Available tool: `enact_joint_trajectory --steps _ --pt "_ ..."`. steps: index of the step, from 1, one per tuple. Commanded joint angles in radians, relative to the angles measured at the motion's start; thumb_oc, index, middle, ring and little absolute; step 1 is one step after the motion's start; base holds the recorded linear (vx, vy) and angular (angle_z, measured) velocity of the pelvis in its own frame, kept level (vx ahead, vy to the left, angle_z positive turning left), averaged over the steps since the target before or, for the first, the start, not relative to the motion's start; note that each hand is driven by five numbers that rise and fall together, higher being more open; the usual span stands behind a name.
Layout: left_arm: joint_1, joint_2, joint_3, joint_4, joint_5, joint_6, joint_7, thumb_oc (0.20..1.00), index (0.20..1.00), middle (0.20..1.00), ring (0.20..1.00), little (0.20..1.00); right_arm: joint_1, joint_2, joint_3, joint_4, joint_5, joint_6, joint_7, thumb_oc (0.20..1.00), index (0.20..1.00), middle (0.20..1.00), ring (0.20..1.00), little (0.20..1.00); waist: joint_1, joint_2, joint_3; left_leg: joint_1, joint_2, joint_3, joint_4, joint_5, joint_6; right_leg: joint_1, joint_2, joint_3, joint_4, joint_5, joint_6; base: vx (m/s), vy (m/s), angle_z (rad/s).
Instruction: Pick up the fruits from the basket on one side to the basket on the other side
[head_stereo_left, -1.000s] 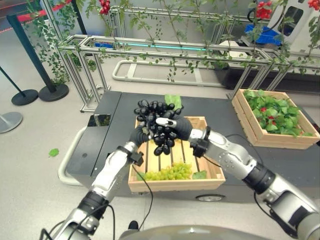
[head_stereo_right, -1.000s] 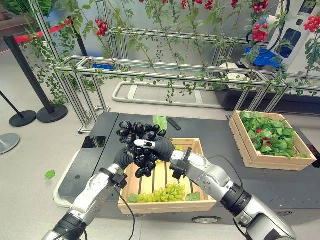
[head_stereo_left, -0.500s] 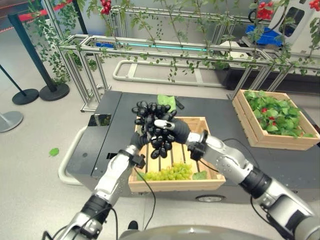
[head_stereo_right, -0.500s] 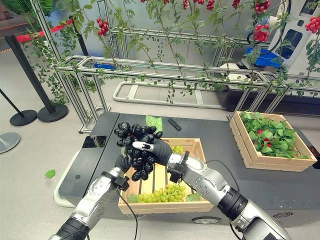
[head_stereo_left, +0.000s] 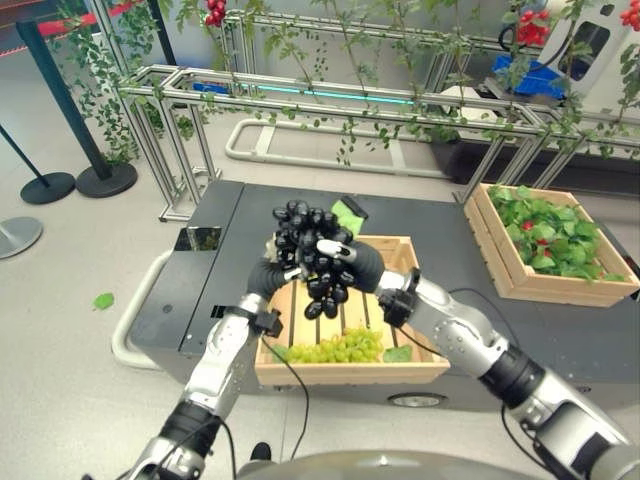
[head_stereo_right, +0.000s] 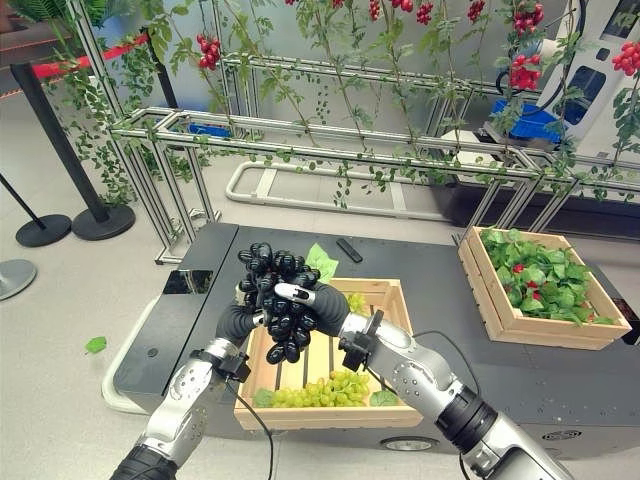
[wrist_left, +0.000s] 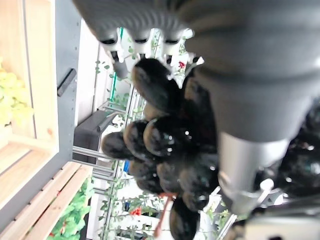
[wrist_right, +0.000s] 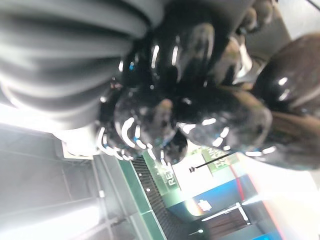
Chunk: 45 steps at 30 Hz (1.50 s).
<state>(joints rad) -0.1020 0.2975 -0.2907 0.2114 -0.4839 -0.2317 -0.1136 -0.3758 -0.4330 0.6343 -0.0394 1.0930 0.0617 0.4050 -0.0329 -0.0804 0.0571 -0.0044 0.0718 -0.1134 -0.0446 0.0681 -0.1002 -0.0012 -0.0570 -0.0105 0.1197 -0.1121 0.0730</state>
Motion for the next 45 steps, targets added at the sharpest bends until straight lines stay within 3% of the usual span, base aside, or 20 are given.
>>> enact_joint_trajectory --steps 1,3,4,5,6,39,40,42,43,44,45 --pt "-0.019 0.015 0.039 -0.058 0.035 -0.083 0.016 1.0 1.0 1.0 1.0 1.0 0.013 0.067 -0.086 -0.11 0.085 -0.092 0.01 0.2 0.2 0.2 0.2 0.2 0.026 -0.07 -0.01 -0.016 -0.048 0.0 0.081 -0.098 0.056 -0.04 -0.049 -0.009 -0.034 0.101 0.049 0.0 0.0 0.0" --pt "-0.007 0.012 0.049 -0.058 0.027 -0.084 0.015 1.0 1.0 1.0 1.0 1.0 0.024 0.069 -0.09 -0.112 0.088 -0.094 0.01 0.2 0.2 0.2 0.2 0.2 0.027 -0.069 -0.008 -0.018 -0.049 -0.001 0.081 -0.097 0.056 -0.042 -0.048 -0.009 -0.033 0.101 0.049 0.0 0.0 0.0" --pt "-0.002 0.012 0.052 -0.057 0.021 -0.084 0.011 0.523 0.523 0.523 0.523 0.523 0.029 0.071 -0.093 -0.113 0.089 -0.093 0.009 0.2 0.2 0.2 0.2 0.2 0.028 -0.069 -0.008 -0.019 -0.049 -0.001 0.081 -0.097 0.056 -0.043 -0.049 -0.01 -0.034 0.101 0.049 0.0 0.0 0.0" --pt "0.006 0.012 0.058 -0.056 0.012 -0.084 0.004 0.454 0.454 0.454 0.454 0.454 0.034 0.071 -0.094 -0.113 0.092 -0.092 0.011 0.2 0.2 0.2 0.2 0.2 0.029 -0.069 -0.006 -0.02 -0.05 -0.002 0.082 -0.097 0.056 -0.044 -0.049 -0.011 -0.033 0.101 0.049 0.0 0.0 0.0" --pt "0.012 0.013 0.063 -0.057 0.007 -0.084 0.001 0.2 0.2 0.2 0.2 0.2 0.035 0.071 -0.098 -0.112 0.093 -0.091 0.011 0.2 0.2 0.2 0.2 0.2 0.029 -0.07 -0.006 -0.02 -0.05 -0.002 0.083 -0.097 0.056 -0.045 -0.049 -0.01 -0.033 0.101 0.049 0.0 0.0 0.0" --pt "0.135 0.018 0.189 -0.023 -0.056 -0.088 -0.05 0.2 0.2 0.2 0.2 0.2 0.133 0.107 -0.193 -0.101 0.132 -0.109 -0.002 0.2 0.2 0.2 0.2 0.2 0.047 -0.055 0.001 -0.025 -0.058 -0.013 0.081 -0.09 0.058 -0.044 -0.055 -0.02 -0.04 0.109 0.05 0.0 0.001 0.01" --pt "0.078 -0.011 0.111 -0.036 -0.002 -0.097 0.015 0.2 0.2 0.2 0.2 0.2 0.126 0.116 -0.164 -0.098 0.133 -0.112 -0.007 0.2 0.2 0.2 0.2 0.2 0.039 -0.058 -0.002 -0.026 -0.057 -0.012 0.081 -0.09 0.058 -0.046 -0.054 -0.018 -0.039 0.109 0.048 0.0 0.0 0.0" --pt "0.017 -0.019 0.051 -0.025 0.072 -0.09 0.058 0.2 0.2 0.2 0.2 0.2 0.118 0.125 -0.151 -0.094 0.136 -0.122 -0.018 0.2 0.2 0.2 0.2 0.2 0.03 -0.059 -0.005 -0.022 -0.054 -0.006 0.078 -0.091 0.058 -0.045 -0.052 -0.014 -0.039 0.108 0.047 0.0 -0.007 0.02" --pt "0.003 -0.02 0.029 -0.025 0.092 -0.089 0.069 0.555 0.555 0.555 0.555 0.555 0.116 0.128 -0.144 -0.094 0.142 -0.127 -0.024 0.2 0.2 0.2 0.2 0.2 0.027 -0.061 -0.006 -0.022 -0.053 -0.004 0.079 -0.092 0.058 -0.045 -0.051 -0.013 -0.039 0.108 0.047 0.0 0.0 0.0" --pt "0.003 -0.02 0.029 -0.025 0.092 -0.09 0.069 0.555 0.555 0.555 0.555 0.555 0.116 0.127 -0.145 -0.094 0.142 -0.127 -0.024 0.2 0.2 0.2 0.2 0.2 0.027 -0.061 -0.006 -0.022 -0.053 -0.003 0.079 -0.092 0.058 -0.045 -0.051 -0.013 -0.039 0.108 0.047 0.0 -0.007 -0.06" --pt "-0.033 -0.023 -0.021 -0.032 0.145 -0.08 0.106 1.0 1.0 1.0 1.0 1.0 0.109 0.128 -0.132 -0.101 0.149 -0.138 -0.04 0.2 0.2 0.2 0.2 0.2 0.017 -0.062 -0.009 -0.02 -0.051 0.0 0.078 -0.093 0.057 -0.045 -0.051 -0.01 -0.04 0.108 0.048 0.0 0.0 0.0"
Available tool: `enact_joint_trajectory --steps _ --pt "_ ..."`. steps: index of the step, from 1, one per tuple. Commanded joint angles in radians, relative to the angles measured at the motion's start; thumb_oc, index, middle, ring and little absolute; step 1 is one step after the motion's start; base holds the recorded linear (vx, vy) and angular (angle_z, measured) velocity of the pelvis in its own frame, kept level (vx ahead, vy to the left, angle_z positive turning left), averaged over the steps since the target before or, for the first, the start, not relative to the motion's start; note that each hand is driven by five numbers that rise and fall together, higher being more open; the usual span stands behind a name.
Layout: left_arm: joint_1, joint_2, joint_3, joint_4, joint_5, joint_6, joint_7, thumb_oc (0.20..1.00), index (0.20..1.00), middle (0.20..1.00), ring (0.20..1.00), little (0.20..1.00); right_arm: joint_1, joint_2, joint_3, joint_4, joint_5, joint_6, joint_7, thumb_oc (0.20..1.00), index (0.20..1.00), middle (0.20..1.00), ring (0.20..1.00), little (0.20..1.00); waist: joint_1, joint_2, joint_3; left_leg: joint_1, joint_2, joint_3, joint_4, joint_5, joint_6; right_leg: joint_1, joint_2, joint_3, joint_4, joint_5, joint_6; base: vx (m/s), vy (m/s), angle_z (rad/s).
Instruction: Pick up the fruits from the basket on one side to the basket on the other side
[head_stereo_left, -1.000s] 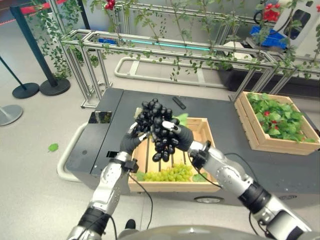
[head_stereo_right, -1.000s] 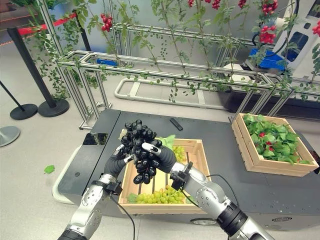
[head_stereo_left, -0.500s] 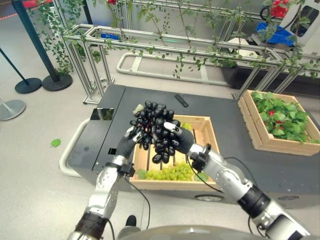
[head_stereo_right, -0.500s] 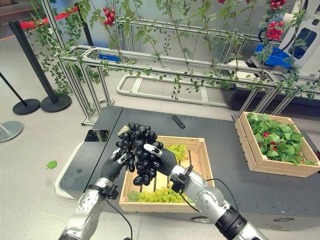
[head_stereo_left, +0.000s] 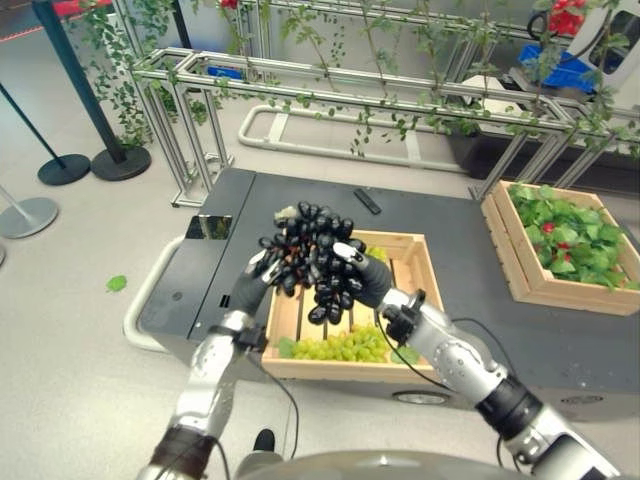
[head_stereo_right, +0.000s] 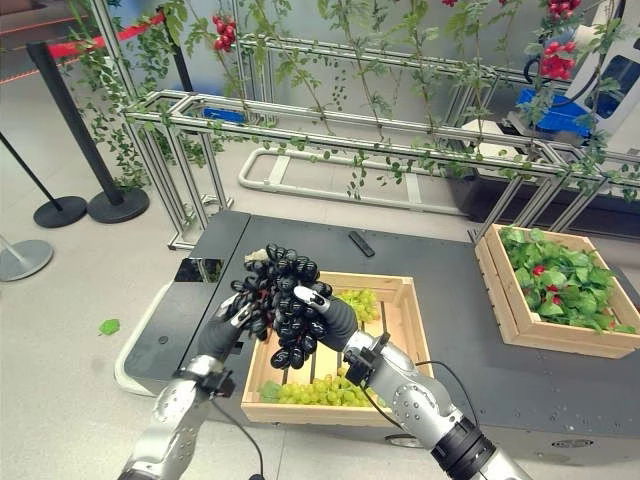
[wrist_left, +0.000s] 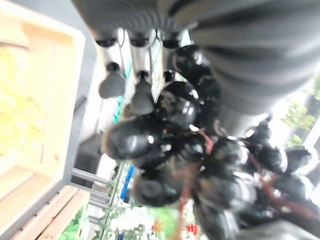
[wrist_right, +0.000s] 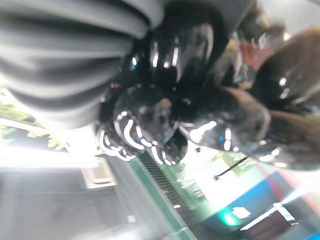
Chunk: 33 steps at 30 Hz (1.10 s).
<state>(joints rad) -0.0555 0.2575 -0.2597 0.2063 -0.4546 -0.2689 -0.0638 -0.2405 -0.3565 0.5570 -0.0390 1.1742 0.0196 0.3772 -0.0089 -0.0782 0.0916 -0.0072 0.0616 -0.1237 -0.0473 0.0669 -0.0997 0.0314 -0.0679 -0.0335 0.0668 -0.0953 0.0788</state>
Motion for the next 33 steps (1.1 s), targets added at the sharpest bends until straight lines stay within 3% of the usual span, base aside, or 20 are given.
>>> enact_joint_trajectory --steps 1,9,33 --pt "-0.08 0.017 -0.052 -0.027 0.116 -0.043 0.056 1.0 1.0 1.0 1.0 1.0 -0.027 0.051 -0.055 -0.101 0.067 -0.096 -0.013 0.2 0.2 0.2 0.2 0.2 -0.006 -0.064 -0.044 -0.017 -0.041 0.01 0.081 -0.092 0.057 -0.078 -0.04 0.013 0.013 0.092 0.042 0.01 -0.005 -0.06" --pt "-0.154 0.025 -0.124 -0.006 0.211 -0.035 0.125 1.0 1.0 1.0 1.0 1.0 -0.058 0.042 -0.022 -0.118 0.093 -0.114 -0.04 0.2 0.2 0.2 0.2 0.2 -0.023 -0.064 -0.053 -0.01 -0.037 0.021 0.076 -0.094 0.057 -0.075 -0.038 0.025 0.01 0.092 0.045 0.01 0.001 -0.03" --pt "-0.223 0.045 -0.166 0.02 0.358 -0.03 0.211 1.0 1.0 1.0 1.0 1.0 -0.078 0.033 0.037 -0.141 0.115 -0.118 -0.047 0.2 0.2 0.2 0.2 0.2 -0.037 -0.06 -0.062 0.004 -0.033 0.033 0.066 -0.097 0.057 -0.071 -0.034 0.032 0.006 0.09 0.045 0.0 0.0 0.0"
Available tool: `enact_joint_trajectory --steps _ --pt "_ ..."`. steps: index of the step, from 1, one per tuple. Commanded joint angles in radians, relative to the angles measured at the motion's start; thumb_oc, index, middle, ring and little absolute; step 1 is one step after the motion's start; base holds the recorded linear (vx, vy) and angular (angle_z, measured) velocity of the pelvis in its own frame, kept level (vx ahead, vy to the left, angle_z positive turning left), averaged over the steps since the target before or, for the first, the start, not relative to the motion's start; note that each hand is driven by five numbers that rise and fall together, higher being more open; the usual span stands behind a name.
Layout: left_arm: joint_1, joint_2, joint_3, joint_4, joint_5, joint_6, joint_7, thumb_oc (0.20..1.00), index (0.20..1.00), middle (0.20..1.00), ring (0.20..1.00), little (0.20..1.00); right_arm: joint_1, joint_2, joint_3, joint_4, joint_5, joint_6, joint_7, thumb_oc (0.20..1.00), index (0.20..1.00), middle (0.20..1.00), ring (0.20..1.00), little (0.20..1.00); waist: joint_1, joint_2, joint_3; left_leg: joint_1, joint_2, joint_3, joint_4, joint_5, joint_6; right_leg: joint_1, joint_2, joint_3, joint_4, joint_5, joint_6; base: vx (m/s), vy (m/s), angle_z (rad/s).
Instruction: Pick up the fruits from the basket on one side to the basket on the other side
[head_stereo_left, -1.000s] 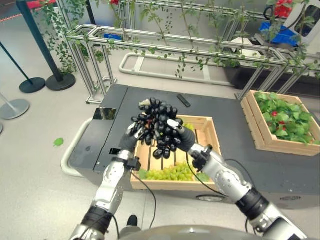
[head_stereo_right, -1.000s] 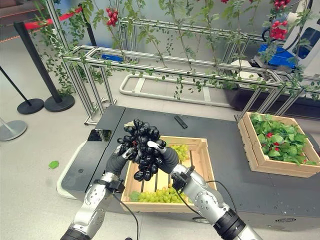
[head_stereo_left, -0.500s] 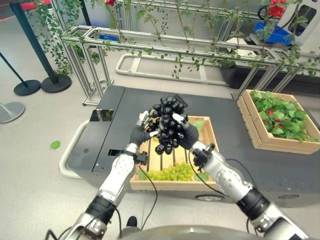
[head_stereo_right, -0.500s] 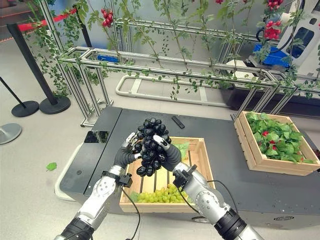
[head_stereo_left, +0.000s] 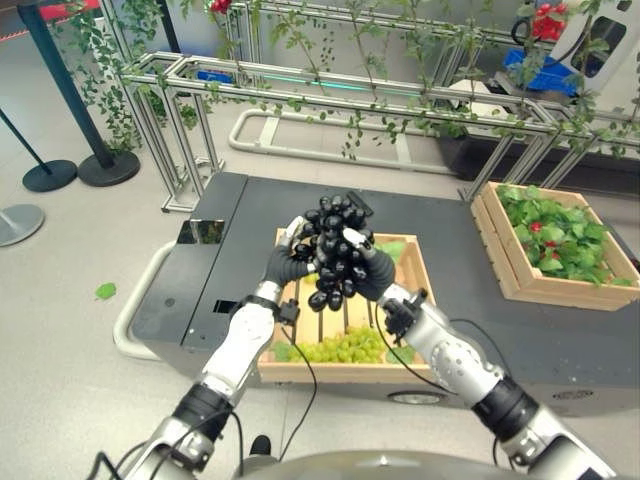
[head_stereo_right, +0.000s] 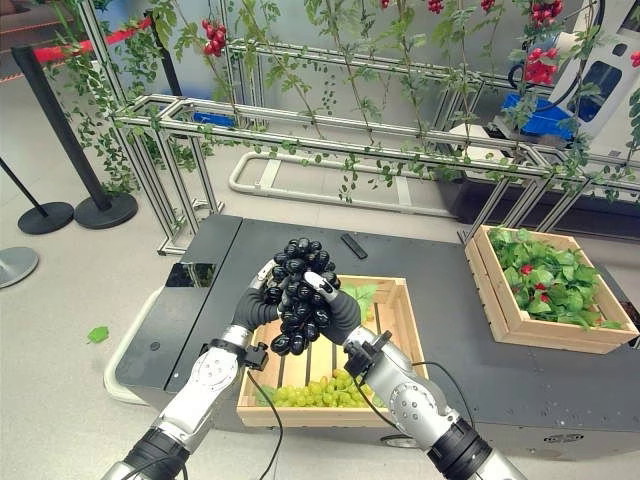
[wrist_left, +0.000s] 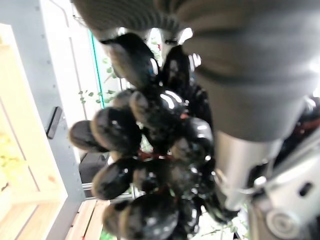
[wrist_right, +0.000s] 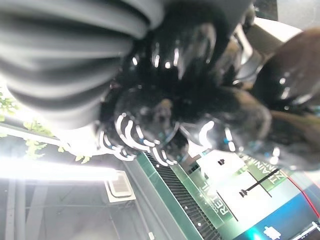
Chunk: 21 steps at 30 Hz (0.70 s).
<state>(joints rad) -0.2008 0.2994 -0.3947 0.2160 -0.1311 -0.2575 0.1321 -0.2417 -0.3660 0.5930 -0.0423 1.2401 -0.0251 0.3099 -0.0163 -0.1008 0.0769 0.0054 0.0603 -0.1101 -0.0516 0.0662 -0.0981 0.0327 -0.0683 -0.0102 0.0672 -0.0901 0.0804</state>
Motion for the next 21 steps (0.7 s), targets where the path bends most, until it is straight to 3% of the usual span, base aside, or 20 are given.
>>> enact_joint_trajectory --steps 1,21 --pt "-0.078 0.004 -0.033 0.01 0.042 -0.039 0.019 1.0 1.0 1.0 1.0 1.0 -0.077 0.043 0.005 -0.141 0.048 -0.072 0.021 0.2 0.2 0.2 0.2 0.2 -0.03 -0.038 -0.047 -0.009 -0.031 0.02 0.071 -0.097 0.055 -0.072 -0.033 0.008 0.006 0.085 0.044 0.0 0.0 0.0" --pt "-0.112 0.007 -0.054 -0.059 0.05 -0.045 0.046 1.0 1.0 1.0 1.0 1.0 -0.096 0.052 0.059 -0.146 0.046 -0.068 0.015 0.2 0.2 0.2 0.2 0.2 -0.033 -0.036 -0.045 -0.008 -0.03 0.019 0.072 -0.101 0.054 -0.071 -0.033 0.011 0.007 0.08 0.042 0.0 0.0 0.0"
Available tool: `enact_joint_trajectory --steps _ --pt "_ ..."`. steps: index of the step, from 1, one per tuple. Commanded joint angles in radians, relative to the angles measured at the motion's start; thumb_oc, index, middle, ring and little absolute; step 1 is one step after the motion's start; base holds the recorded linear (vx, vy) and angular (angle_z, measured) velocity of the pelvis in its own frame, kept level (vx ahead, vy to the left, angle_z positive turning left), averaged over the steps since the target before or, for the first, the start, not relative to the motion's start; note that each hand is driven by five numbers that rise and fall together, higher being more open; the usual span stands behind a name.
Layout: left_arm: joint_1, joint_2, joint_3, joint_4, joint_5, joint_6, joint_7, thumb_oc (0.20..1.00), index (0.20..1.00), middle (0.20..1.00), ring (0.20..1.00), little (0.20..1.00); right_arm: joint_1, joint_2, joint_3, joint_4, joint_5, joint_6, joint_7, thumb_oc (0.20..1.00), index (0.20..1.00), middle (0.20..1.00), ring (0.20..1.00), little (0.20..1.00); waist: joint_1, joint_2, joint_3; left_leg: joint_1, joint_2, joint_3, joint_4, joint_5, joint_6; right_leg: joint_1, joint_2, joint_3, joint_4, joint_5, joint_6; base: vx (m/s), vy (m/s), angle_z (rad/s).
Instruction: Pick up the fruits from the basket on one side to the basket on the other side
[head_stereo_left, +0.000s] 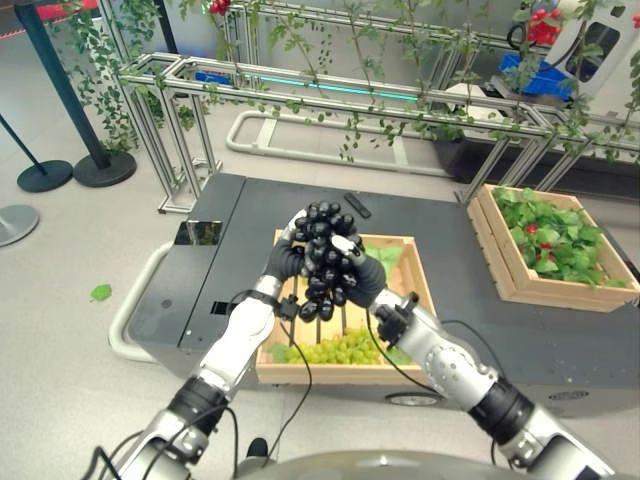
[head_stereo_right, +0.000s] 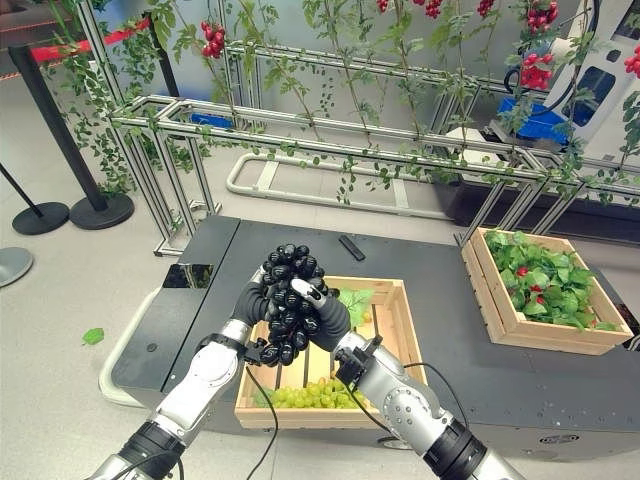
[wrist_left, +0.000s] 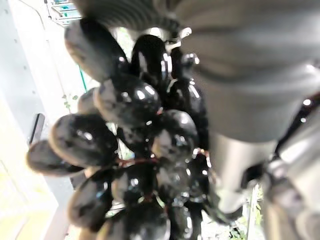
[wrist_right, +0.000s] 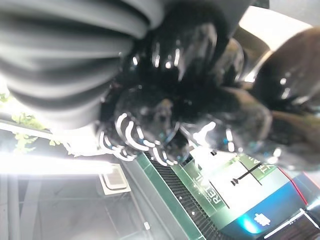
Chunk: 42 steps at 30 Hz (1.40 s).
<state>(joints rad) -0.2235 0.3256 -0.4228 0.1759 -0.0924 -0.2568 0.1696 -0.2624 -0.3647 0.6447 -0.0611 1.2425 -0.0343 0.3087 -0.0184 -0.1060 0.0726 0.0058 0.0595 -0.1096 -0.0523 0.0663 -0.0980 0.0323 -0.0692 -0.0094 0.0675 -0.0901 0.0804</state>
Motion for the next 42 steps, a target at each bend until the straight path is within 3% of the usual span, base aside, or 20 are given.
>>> enact_joint_trajectory --steps 1,5,7,8,9,10,11,35,36,37,42 --pt "-0.091 -0.022 -0.029 -0.018 0.01 -0.046 0.008 1.0 1.0 1.0 1.0 1.0 -0.077 0.051 0.011 -0.125 0.044 -0.059 0.016 0.2 0.2 0.2 0.2 0.2 -0.031 -0.03 -0.04 -0.008 -0.029 0.019 0.073 -0.101 0.054 -0.071 -0.032 0.01 0.007 0.08 0.043 0.0 0.0 0.0" --pt "-0.101 -0.026 -0.04 -0.022 0.012 -0.044 0.009 1.0 1.0 1.0 1.0 1.0 -0.082 0.057 0.017 -0.124 0.047 -0.055 0.015 0.2 0.2 0.2 0.2 0.2 -0.032 -0.028 -0.04 -0.006 -0.028 0.019 0.072 -0.102 0.054 -0.069 -0.033 0.01 0.006 0.08 0.042 0.0 0.0 0.0" --pt "-0.107 -0.028 -0.046 -0.022 0.012 -0.044 0.008 0.862 0.862 0.862 0.862 0.862 -0.085 0.056 0.022 -0.126 0.047 -0.055 0.016 0.2 0.2 0.2 0.2 0.2 -0.033 -0.027 -0.041 -0.004 -0.029 0.019 0.071 -0.102 0.054 -0.068 -0.032 0.012 0.004 0.08 0.042 0.0 0.0 0.0" --pt "-0.112 -0.031 -0.05 -0.023 0.012 -0.043 0.01 0.526 0.526 0.526 0.526 0.526 -0.085 0.058 0.027 -0.121 0.049 -0.056 0.014 0.2 0.2 0.2 0.2 0.2 -0.034 -0.026 -0.042 -0.004 -0.029 0.018 0.071 -0.102 0.055 -0.068 -0.032 0.013 0.004 0.08 0.042 0.0 0.0 0.0" --pt "-0.112 -0.031 -0.05 -0.023 0.012 -0.043 0.01 0.485 0.485 0.485 0.485 0.485 -0.085 0.058 0.027 -0.121 0.049 -0.056 0.014 0.2 0.2 0.2 0.2 0.2 -0.034 -0.026 -0.042 -0.004 -0.029 0.018 0.07 -0.102 0.055 -0.068 -0.032 0.013 0.004 0.08 0.042 0.0 0.0 0.0" --pt "-0.115 -0.031 -0.052 -0.023 0.011 -0.044 0.009 0.288 0.288 0.288 0.288 0.288 -0.086 0.056 0.03 -0.121 0.05 -0.055 0.014 0.2 0.2 0.2 0.2 0.2 -0.035 -0.025 -0.042 -0.004 -0.029 0.019 0.07 -0.101 0.055 -0.068 -0.032 0.013 0.005 0.081 0.042 0.0 0.0 0.0" --pt "-0.115 -0.031 -0.052 -0.023 0.011 -0.044 0.009 0.2 0.2 0.2 0.2 0.2 -0.086 0.056 0.03 -0.121 0.05 -0.055 0.014 0.2 0.2 0.2 0.2 0.2 -0.035 -0.025 -0.042 -0.004 -0.029 0.019 0.07 -0.101 0.055 -0.068 -0.032 0.013 0.004 0.081 0.042 0.0 0.0 0.0" --pt "-0.055 -0.03 -0.005 -0.018 -0.059 -0.044 -0.007 0.2 0.2 0.2 0.2 0.2 -0.064 0.048 0.002 -0.105 0.041 -0.057 0.009 0.2 0.2 0.2 0.2 0.2 -0.032 -0.023 -0.049 0.001 -0.03 0.02 0.062 -0.098 0.056 -0.065 -0.034 0.009 -0.001 0.084 0.043 0.0 0.0 0.0" --pt "-0.05 -0.03 0.004 -0.018 -0.066 -0.045 -0.005 0.2 0.2 0.2 0.2 0.2 -0.065 0.046 -0.002 -0.103 0.039 -0.058 0.01 0.388 0.388 0.388 0.388 0.388 -0.032 -0.023 -0.049 0.001 -0.031 0.02 0.062 -0.098 0.055 -0.065 -0.034 0.009 -0.001 0.084 0.043 0.0 0.0 0.0" --pt "-0.046 -0.028 0.01 -0.018 -0.072 -0.046 -0.003 0.2 0.2 0.2 0.2 0.2 -0.064 0.044 -0.003 -0.102 0.04 -0.059 0.011 1.0 1.0 1.0 1.0 1.0 -0.031 -0.023 -0.049 0.001 -0.03 0.02 0.062 -0.097 0.056 -0.065 -0.034 0.009 -0.001 0.085 0.043 0.0 0.0 0.0" --pt "-0.027 -0.023 0.039 -0.027 -0.091 -0.048 -0.001 0.2 0.2 0.2 0.2 0.2 -0.054 0.028 -0.02 -0.11 0.028 -0.062 0.01 1.0 1.0 1.0 1.0 1.0 -0.029 -0.024 -0.049 0.0 -0.03 0.019 0.063 -0.097 0.055 -0.064 -0.035 0.009 -0.002 0.085 0.043 0.0 0.0 0.0"
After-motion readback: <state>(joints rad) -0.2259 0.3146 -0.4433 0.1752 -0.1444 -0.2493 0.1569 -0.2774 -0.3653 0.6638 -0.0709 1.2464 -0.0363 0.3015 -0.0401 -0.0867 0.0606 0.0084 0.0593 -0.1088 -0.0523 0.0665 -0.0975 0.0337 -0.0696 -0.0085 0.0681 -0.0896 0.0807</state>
